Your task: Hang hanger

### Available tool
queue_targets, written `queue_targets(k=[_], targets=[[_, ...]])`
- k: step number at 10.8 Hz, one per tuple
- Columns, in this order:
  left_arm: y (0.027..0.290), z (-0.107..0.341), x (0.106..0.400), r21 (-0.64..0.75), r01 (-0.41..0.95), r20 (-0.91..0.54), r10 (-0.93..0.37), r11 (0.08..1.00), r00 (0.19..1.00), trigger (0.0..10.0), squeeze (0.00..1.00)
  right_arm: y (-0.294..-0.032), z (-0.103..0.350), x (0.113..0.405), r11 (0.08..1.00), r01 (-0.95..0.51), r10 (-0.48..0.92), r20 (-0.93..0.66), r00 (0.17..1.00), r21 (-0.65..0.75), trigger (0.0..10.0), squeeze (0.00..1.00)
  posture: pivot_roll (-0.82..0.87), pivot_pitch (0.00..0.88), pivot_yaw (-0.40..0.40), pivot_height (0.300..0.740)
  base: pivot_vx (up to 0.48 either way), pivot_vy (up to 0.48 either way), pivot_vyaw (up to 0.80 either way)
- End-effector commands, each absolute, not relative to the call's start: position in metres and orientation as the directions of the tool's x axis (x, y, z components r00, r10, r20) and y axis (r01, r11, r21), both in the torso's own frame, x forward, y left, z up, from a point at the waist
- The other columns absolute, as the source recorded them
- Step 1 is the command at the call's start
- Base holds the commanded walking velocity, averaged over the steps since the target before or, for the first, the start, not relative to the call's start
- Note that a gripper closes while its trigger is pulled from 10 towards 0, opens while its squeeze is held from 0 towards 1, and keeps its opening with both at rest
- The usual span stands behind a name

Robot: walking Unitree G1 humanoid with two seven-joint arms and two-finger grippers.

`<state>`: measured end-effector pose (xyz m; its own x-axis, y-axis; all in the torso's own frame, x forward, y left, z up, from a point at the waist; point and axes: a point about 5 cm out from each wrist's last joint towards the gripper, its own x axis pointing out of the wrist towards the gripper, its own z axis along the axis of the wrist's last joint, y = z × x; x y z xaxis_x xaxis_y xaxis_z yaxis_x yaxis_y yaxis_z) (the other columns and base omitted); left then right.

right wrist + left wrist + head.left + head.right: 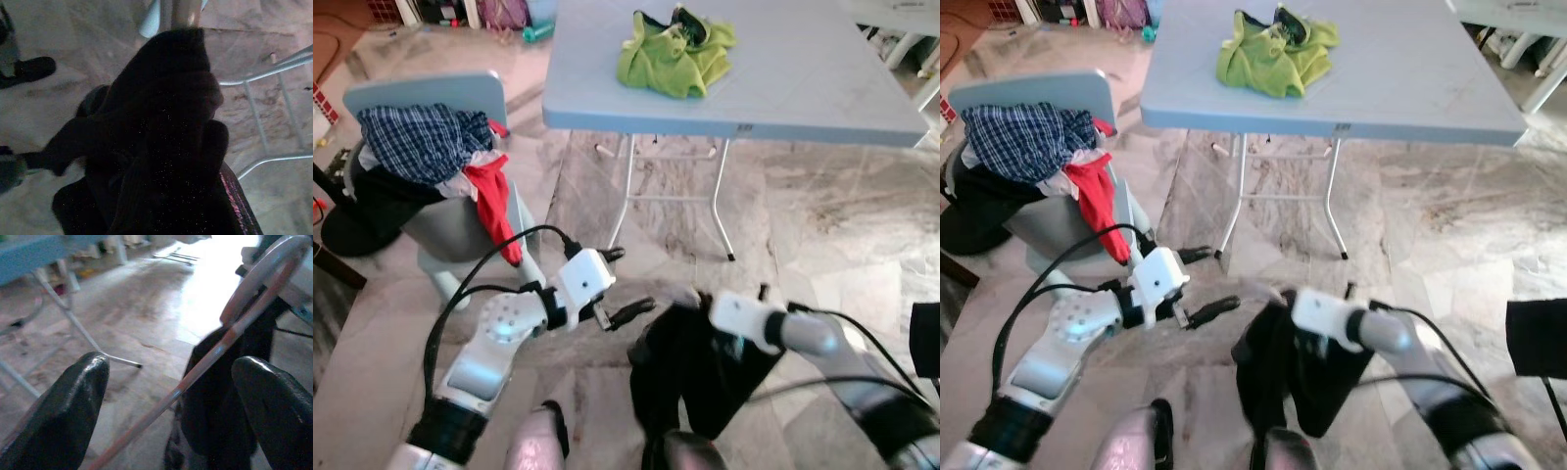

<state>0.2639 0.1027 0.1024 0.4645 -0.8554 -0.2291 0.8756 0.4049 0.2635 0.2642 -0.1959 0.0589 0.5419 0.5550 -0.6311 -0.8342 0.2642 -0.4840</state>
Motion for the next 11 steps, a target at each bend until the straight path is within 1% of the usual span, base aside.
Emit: queue_targets(k=[1,2,3,5,6,7,8,10,11], targets=[[0.101,0.097,0.257,0.249,0.903,-0.252,-0.876,0.351,0.410,0.0,0.00,-0.195,0.066,0.262,0.210,-0.844,0.589,-0.626,0.512,-0.493,10.0,0.00,-0.05,0.165,-0.066,0.740,0.000,0.000,0.00],[0.103,0.094,0.256,0.187,0.918,-0.284,-0.876,0.349,0.390,0.0,0.00,-0.205,0.065,0.255,0.101,-0.870,0.583,-0.680,0.445,-0.483,10.0,0.00,-0.06,0.166,-0.066,0.740,0.000,0.000,0.00],[0.105,0.088,0.257,0.181,0.924,-0.326,-0.866,0.337,0.380,0.0,0.00,-0.210,0.068,0.259,0.086,-0.868,0.581,-0.684,0.442,-0.488,10.0,0.00,-0.06,0.165,-0.067,0.740,0.000,0.000,0.00],[0.109,0.076,0.259,0.168,0.930,-0.381,-0.849,0.326,0.367,0.0,0.00,-0.208,0.080,0.269,0.077,-0.859,0.603,-0.662,0.444,-0.506,10.0,0.00,-0.06,0.162,-0.067,0.740,0.000,0.000,0.00],[0.107,0.076,0.263,0.171,0.925,-0.385,-0.842,0.339,0.379,10.0,0.00,-0.208,0.082,0.272,0.071,-0.854,0.605,-0.658,0.447,-0.515,10.0,0.00,-0.06,0.161,-0.066,0.740,0.000,0.000,0.00],[0.104,0.078,0.266,0.154,0.920,-0.365,-0.844,0.362,0.393,10.0,0.00,-0.207,0.082,0.273,0.068,-0.854,0.606,-0.659,0.446,-0.516,10.0,0.00,-0.06,0.159,-0.066,0.740,0.000,0.000,0.00],[0.102,0.078,0.266,0.133,0.932,-0.366,-0.857,0.337,0.362,10.0,1.00,-0.204,0.080,0.272,0.056,-0.858,0.614,-0.660,0.433,-0.511,10.0,0.00,-0.06,0.158,-0.064,0.740,0.000,0.000,0.00],[0.104,0.078,0.273,0.200,0.915,-0.380,-0.833,0.350,0.402,10.0,1.00,-0.205,0.080,0.272,0.036,-0.867,0.617,-0.671,0.410,-0.497,10.0,0.00,-0.06,0.157,-0.061,0.740,0.000,0.000,0.00],[0.104,0.076,0.275,0.204,0.911,-0.387,-0.825,0.360,0.412,10.0,1.00,-0.205,0.081,0.272,0.034,-0.867,0.618,-0.671,0.409,-0.497,10.0,0.00,-0.06,0.157,-0.061,0.740,0.000,0.000,0.00]])
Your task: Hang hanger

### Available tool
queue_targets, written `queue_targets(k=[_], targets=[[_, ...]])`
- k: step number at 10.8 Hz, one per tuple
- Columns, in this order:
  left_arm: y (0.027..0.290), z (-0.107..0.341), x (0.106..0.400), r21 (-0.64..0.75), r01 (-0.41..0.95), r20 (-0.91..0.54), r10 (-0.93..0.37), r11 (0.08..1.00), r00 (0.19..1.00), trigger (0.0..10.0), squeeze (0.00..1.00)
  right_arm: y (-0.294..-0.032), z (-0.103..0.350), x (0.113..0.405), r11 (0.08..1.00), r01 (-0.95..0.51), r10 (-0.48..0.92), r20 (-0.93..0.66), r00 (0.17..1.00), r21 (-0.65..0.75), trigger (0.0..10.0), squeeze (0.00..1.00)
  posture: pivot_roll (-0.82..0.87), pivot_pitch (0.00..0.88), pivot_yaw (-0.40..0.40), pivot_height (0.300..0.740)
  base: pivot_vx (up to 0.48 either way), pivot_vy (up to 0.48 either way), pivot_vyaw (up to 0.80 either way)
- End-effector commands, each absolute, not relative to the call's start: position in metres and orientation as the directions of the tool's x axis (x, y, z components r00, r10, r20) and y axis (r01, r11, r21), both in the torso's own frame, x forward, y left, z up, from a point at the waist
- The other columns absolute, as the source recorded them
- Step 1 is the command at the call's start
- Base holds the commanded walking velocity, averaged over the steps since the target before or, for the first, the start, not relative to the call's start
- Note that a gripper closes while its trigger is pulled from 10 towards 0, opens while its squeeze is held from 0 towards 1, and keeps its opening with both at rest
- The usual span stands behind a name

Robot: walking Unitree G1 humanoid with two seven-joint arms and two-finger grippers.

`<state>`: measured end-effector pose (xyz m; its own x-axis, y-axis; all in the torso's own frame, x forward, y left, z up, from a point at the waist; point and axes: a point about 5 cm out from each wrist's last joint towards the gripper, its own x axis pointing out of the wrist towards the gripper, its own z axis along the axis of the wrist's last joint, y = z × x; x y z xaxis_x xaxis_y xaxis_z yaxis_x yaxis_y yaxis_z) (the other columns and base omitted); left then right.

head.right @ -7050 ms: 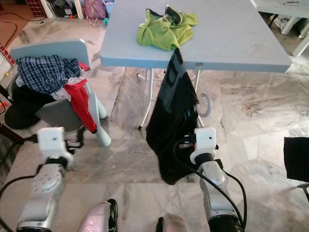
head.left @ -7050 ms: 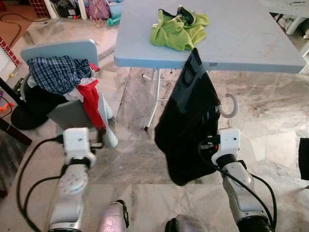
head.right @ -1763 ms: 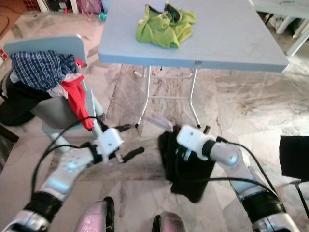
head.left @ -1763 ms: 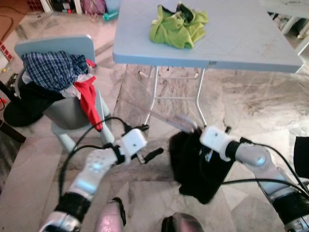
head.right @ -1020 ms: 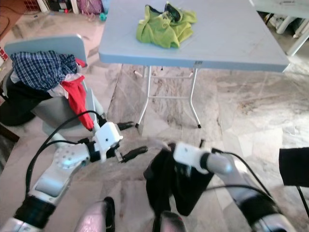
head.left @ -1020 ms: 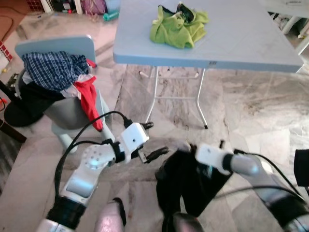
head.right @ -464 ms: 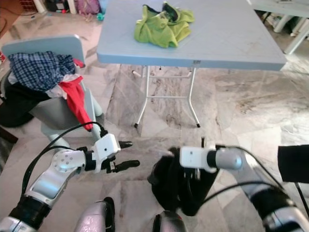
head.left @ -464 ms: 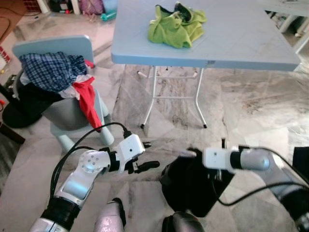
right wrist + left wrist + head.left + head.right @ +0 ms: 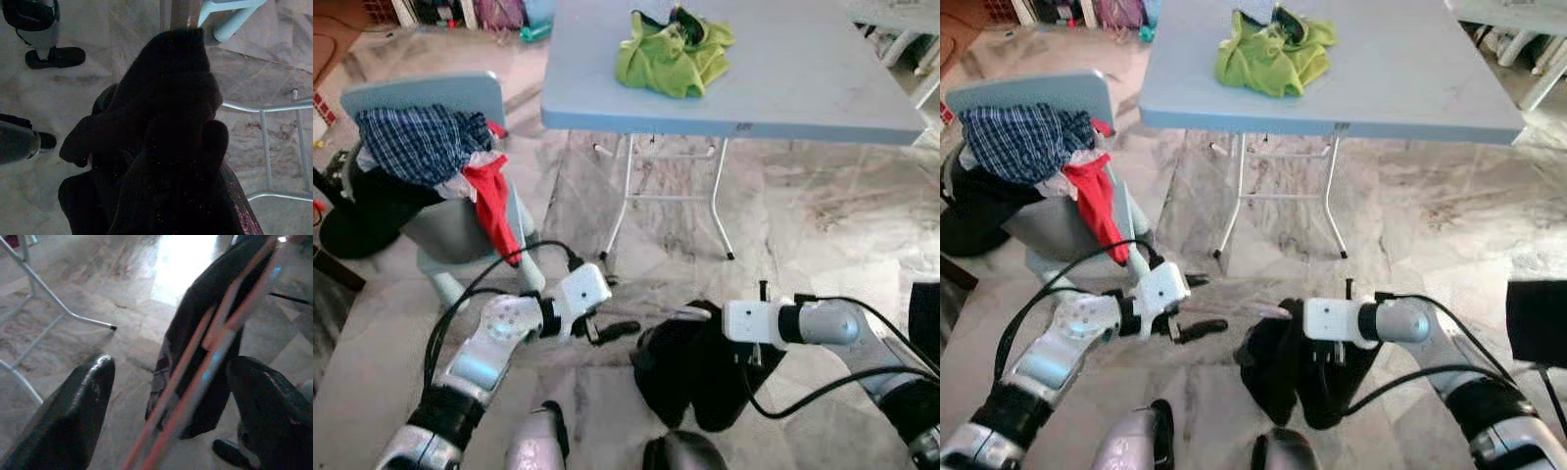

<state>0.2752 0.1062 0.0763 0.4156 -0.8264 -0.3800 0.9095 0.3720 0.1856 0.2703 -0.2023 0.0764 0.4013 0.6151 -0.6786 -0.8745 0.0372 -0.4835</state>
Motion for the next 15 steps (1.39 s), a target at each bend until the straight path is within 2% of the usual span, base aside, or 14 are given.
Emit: queue_targets(k=[1,2,3,4,7,15], targets=[[0.102,0.071,0.272,0.175,0.926,-0.398,-0.836,0.334,0.377,10.0,1.00,-0.201,0.085,0.276,0.025,-0.864,0.631,-0.662,0.404,-0.503,10.0,0.00,-0.06,0.154,-0.061,0.740,0.000,0.000,0.00],[0.101,0.068,0.272,0.192,0.932,-0.417,-0.834,0.307,0.361,10.0,0.51,-0.199,0.086,0.276,0.010,-0.864,0.639,-0.662,0.392,-0.503,10.0,0.00,-0.06,0.153,-0.064,0.740,0.000,0.000,0.00],[0.100,0.066,0.274,0.168,0.941,-0.421,-0.842,0.293,0.338,6.8,0.00,-0.197,0.086,0.275,-0.013,-0.869,0.642,-0.670,0.372,-0.495,10.0,0.00,-0.05,0.149,-0.070,0.740,0.000,0.000,0.00],[0.098,0.065,0.274,0.131,0.953,-0.419,-0.855,0.275,0.304,0.0,0.00,-0.197,0.088,0.276,-0.019,-0.869,0.644,-0.671,0.368,-0.495,10.0,0.00,-0.05,0.149,-0.070,0.740,0.000,0.000,0.00],[0.093,0.062,0.279,0.178,0.953,-0.443,-0.845,0.245,0.300,0.0,0.00,-0.195,0.092,0.275,-0.053,-0.887,0.651,-0.689,0.318,-0.459,10.0,0.00,-0.06,0.142,-0.068,0.740,0.000,0.000,0.00],[0.092,0.049,0.279,0.277,0.946,-0.509,-0.809,0.170,0.294,0.0,0.00,-0.185,0.094,0.278,-0.061,-0.884,0.670,-0.676,0.308,-0.463,10.0,0.00,-0.06,0.145,-0.067,0.740,0.000,0.000,0.00]])
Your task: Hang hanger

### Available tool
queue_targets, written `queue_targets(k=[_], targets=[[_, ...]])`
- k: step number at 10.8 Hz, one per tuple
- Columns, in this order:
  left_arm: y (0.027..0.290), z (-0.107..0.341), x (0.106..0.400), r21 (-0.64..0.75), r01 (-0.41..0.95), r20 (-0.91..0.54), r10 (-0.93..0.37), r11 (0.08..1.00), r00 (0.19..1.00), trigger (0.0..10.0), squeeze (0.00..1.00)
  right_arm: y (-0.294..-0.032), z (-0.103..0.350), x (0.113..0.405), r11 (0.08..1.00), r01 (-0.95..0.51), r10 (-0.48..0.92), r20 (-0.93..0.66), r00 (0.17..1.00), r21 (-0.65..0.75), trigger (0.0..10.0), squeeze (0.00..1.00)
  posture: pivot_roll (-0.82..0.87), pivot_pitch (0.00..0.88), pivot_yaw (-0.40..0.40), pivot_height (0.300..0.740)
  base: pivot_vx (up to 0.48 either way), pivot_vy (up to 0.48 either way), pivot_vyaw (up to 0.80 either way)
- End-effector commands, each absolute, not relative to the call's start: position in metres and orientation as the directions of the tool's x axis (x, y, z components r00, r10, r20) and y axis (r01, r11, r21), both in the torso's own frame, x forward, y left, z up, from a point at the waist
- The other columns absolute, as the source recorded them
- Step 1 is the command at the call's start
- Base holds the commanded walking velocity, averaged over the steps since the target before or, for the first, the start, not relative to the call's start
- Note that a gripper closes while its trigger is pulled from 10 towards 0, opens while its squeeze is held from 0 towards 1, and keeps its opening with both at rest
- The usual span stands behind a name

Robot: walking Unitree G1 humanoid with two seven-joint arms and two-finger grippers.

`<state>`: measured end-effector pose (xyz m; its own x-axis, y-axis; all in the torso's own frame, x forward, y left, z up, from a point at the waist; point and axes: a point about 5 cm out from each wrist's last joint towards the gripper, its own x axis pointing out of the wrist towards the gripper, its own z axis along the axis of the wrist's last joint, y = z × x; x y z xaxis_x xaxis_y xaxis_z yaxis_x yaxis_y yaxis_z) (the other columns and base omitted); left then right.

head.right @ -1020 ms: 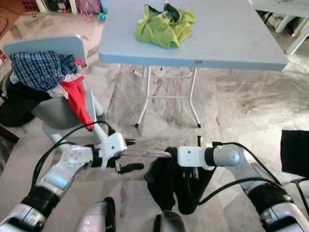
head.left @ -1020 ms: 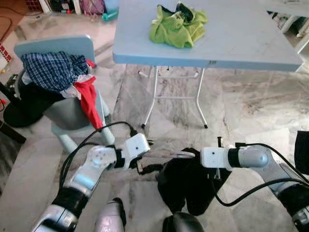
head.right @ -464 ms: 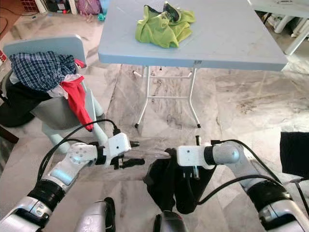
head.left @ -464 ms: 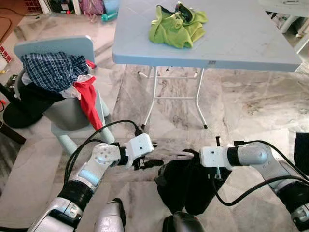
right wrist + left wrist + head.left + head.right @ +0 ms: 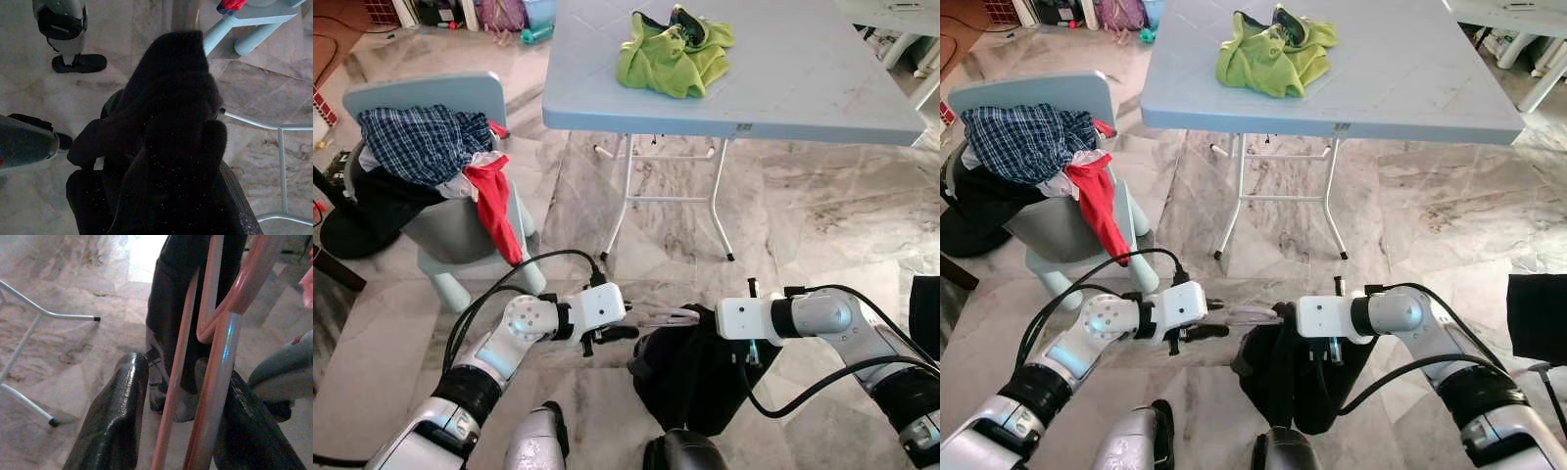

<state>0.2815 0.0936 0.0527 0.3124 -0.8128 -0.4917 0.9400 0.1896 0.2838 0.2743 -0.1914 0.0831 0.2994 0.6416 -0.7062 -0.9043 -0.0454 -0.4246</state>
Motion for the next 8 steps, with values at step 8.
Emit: queue_targets(k=[8], targets=[[0.112,0.040,0.292,0.440,0.877,-0.575,-0.690,0.192,0.439,0.0,0.00,-0.180,0.094,0.277,-0.065,-0.883,0.677,-0.670,0.304,-0.466,10.0,0.00,-0.06,0.149,-0.072,0.740,0.000,0.000,0.00]])
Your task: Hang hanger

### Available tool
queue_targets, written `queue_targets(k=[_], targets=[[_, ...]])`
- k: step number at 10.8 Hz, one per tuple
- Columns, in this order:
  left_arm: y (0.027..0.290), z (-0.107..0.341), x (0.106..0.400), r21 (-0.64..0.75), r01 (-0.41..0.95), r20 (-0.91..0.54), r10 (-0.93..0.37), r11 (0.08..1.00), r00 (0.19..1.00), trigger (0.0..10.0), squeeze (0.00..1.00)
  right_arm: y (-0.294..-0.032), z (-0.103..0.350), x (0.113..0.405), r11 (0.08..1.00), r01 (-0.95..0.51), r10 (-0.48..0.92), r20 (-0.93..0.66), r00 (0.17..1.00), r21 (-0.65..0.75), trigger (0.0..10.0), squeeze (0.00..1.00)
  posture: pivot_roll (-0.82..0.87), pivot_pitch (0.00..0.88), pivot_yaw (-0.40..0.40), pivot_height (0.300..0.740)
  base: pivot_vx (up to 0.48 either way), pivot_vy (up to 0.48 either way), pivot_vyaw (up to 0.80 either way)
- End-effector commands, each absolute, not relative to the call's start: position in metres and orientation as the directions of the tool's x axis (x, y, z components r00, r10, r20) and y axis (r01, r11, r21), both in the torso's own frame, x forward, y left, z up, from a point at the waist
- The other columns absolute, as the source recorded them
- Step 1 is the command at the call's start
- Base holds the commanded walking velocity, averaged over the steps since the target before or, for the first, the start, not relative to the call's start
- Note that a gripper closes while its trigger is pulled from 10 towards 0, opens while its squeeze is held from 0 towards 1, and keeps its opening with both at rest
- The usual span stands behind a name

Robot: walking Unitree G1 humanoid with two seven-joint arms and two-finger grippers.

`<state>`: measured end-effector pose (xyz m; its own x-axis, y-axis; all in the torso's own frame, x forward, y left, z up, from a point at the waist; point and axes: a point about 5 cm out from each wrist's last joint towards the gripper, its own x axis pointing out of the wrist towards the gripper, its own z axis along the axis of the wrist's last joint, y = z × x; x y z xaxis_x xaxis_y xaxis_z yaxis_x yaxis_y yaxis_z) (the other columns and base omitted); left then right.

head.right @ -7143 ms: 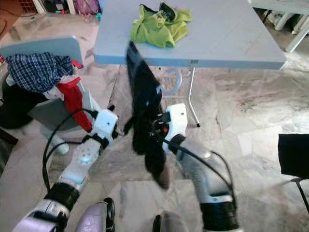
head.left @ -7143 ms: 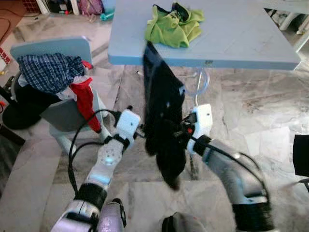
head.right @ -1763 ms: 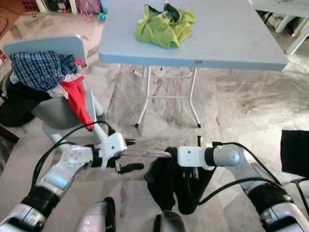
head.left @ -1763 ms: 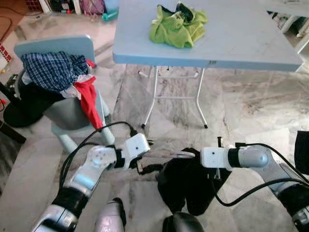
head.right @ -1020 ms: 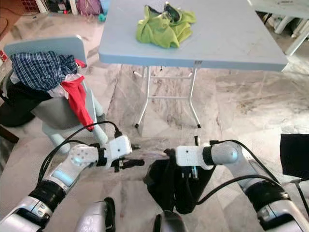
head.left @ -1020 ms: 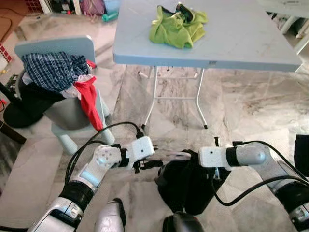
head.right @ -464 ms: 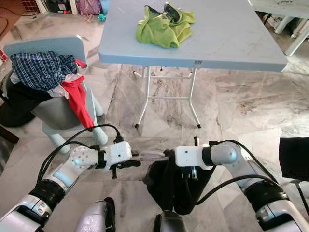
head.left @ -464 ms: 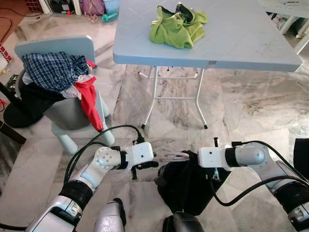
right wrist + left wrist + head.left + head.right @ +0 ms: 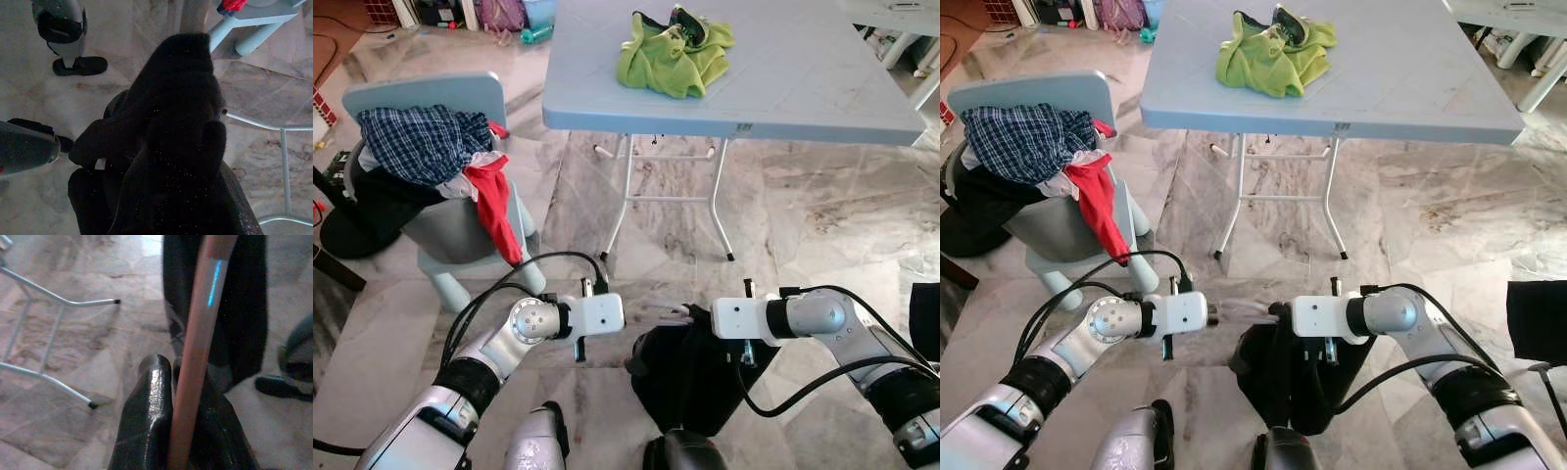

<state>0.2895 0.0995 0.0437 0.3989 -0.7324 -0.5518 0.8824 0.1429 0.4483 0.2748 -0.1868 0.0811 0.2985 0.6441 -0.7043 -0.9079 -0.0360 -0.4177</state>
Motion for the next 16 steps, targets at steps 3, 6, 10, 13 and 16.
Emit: queue_targets(k=[3,6,10,13,16], targets=[[0.112,0.049,0.300,0.435,0.830,-0.440,-0.723,0.348,0.533,0.0,0.00,-0.179,0.094,0.278,-0.064,-0.881,0.679,-0.668,0.306,-0.469,10.0,0.00,-0.06,0.148,-0.074,0.740,0.000,0.000,0.00],[0.115,0.060,0.307,0.448,0.768,-0.330,-0.714,0.458,0.618,0.0,0.00,-0.181,0.096,0.282,-0.064,-0.875,0.674,-0.668,0.316,-0.479,10.0,0.00,-0.05,0.144,-0.078,0.740,0.000,0.000,0.00],[0.114,0.058,0.307,0.442,0.758,-0.316,-0.708,0.479,0.632,0.0,0.00,-0.179,0.100,0.286,-0.044,-0.881,0.686,-0.655,0.316,-0.471,10.0,1.00,-0.05,0.143,-0.080,0.740,0.000,0.000,0.00],[0.111,0.054,0.304,0.415,0.764,-0.305,-0.715,0.495,0.629,0.0,0.00,-0.184,0.113,0.299,0.056,-0.825,0.697,-0.569,0.436,-0.563,10.0,1.00,-0.05,0.142,-0.085,0.740,0.000,0.000,0.00],[0.108,0.053,0.303,0.381,0.758,-0.281,-0.714,0.530,0.641,0.0,0.00,-0.186,0.117,0.308,0.147,-0.767,0.680,-0.499,0.537,-0.625,10.0,1.00,-0.05,0.145,-0.084,0.740,0.000,0.000,0.00]])
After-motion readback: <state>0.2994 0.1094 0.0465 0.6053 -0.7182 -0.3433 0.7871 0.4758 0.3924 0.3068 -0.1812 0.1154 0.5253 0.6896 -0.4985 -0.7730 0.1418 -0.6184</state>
